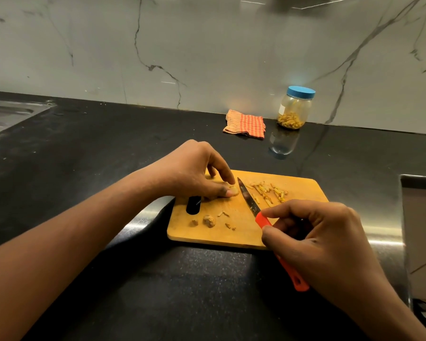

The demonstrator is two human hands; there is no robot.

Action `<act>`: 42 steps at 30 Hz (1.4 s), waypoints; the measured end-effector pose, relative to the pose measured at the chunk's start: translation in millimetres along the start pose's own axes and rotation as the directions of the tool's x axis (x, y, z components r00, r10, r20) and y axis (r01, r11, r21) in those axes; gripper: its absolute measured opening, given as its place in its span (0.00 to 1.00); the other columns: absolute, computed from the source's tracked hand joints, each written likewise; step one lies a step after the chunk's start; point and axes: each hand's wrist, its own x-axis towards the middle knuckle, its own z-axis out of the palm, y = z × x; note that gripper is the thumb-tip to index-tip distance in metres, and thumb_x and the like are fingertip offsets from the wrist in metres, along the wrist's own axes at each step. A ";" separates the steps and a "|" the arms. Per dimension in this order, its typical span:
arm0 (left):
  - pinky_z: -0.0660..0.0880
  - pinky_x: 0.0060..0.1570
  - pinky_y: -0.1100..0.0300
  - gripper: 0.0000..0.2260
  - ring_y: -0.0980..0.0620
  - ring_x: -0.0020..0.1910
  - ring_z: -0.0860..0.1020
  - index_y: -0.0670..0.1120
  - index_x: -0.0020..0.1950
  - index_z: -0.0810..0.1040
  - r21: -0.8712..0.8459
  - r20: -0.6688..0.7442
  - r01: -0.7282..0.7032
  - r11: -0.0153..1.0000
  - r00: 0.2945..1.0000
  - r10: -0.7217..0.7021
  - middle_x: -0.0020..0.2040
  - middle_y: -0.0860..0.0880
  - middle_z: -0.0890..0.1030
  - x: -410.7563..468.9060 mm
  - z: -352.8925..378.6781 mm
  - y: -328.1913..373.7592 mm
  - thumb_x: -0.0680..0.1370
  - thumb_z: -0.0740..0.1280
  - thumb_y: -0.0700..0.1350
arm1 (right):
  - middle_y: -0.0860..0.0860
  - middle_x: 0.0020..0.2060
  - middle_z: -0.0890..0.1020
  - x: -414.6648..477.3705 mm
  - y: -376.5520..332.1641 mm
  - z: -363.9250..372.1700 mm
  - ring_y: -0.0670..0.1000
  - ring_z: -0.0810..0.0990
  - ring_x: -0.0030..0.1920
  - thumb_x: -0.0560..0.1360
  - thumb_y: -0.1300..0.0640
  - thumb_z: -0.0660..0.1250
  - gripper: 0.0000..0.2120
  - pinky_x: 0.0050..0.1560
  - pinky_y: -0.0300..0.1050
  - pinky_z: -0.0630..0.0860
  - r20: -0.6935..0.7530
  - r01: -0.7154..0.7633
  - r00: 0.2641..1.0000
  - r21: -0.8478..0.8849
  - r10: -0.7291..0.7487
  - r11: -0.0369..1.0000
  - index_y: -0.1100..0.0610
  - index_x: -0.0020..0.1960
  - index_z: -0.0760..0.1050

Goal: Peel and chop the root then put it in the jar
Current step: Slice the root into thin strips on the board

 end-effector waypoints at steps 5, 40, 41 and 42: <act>0.79 0.55 0.53 0.06 0.56 0.54 0.79 0.56 0.49 0.86 -0.003 0.004 -0.011 1.000 1.000 0.011 0.53 0.57 0.83 0.4 2.5 1.3 0.72 0.74 0.51 | 0.44 0.31 0.83 4.0 -3.5 1.1 0.44 0.81 0.32 0.63 0.48 0.71 0.09 0.33 0.42 0.81 0.040 -0.035 0.999 -0.022 0.035 0.999 0.47 0.43 0.83; 0.64 0.47 0.76 0.11 0.64 0.60 0.73 0.58 0.58 0.83 0.164 0.188 -0.132 0.978 0.977 0.100 0.60 0.63 0.80 -3.6 -13.0 -1.8 0.77 0.69 0.52 | 0.44 0.31 0.80 8.6 -15.1 -6.3 0.40 0.78 0.39 0.62 0.46 0.71 0.11 0.36 0.32 0.74 0.167 0.020 0.986 -0.206 0.015 0.978 0.47 0.43 0.84; 0.64 0.47 0.76 0.11 0.63 0.60 0.73 0.57 0.59 0.83 0.170 0.190 -0.133 0.977 0.977 0.100 0.60 0.63 0.79 -3.5 -13.2 -1.8 0.77 0.69 0.52 | 0.44 0.31 0.80 7.3 -15.6 -7.2 0.41 0.79 0.39 0.61 0.45 0.70 0.12 0.37 0.34 0.75 0.162 0.025 0.987 -0.215 0.010 0.976 0.47 0.42 0.84; 0.64 0.48 0.76 0.11 0.63 0.61 0.73 0.57 0.59 0.83 0.173 0.191 -0.132 0.976 0.977 0.099 0.60 0.63 0.79 -3.6 -13.4 -1.9 0.77 0.69 0.52 | 0.44 0.31 0.80 6.6 -16.2 -7.7 0.41 0.79 0.39 0.61 0.46 0.70 0.12 0.38 0.33 0.76 0.151 0.029 0.989 -0.217 0.005 0.976 0.47 0.42 0.84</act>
